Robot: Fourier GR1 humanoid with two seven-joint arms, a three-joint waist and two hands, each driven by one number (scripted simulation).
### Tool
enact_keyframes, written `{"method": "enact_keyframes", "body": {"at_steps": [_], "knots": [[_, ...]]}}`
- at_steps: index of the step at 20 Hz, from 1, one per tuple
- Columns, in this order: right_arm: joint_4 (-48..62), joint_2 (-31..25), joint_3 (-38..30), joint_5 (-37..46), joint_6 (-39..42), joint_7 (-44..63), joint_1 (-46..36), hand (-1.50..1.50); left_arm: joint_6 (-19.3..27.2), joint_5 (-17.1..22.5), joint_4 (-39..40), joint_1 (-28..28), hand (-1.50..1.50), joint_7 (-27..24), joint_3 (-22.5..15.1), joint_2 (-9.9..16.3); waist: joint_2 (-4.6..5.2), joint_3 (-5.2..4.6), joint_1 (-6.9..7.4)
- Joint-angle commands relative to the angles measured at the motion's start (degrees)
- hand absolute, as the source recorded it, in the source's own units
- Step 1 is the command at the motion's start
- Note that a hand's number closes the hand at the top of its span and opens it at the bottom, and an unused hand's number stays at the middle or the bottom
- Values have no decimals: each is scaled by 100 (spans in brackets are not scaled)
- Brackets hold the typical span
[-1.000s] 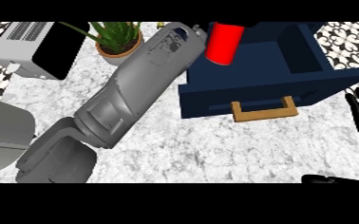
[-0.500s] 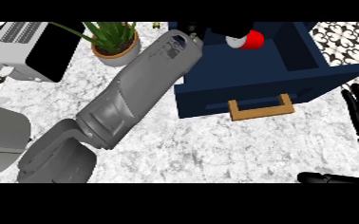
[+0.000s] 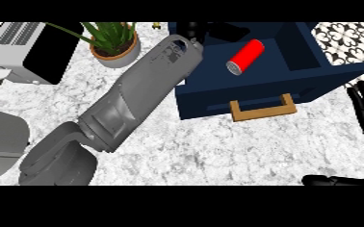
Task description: Pick up the can, place it into the drawer and close the drawer
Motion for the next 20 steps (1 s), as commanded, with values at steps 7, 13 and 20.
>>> {"method": "enact_keyframes", "body": {"at_steps": [7,13,20], "knots": [[-379,-558,-213,541,113,-246,-137,-150,244,468,-156,253,-150,-240,21,-1,-16,-8,47],[-359,-742,124,1533,146,-669,-82,-150,146,722,-241,1,-150,-271,97,-1,-36,-7,199],[-542,-959,675,2764,18,-667,-321,-150,292,1030,-372,-1,-150,-655,262,-1,-62,-13,342]]}}
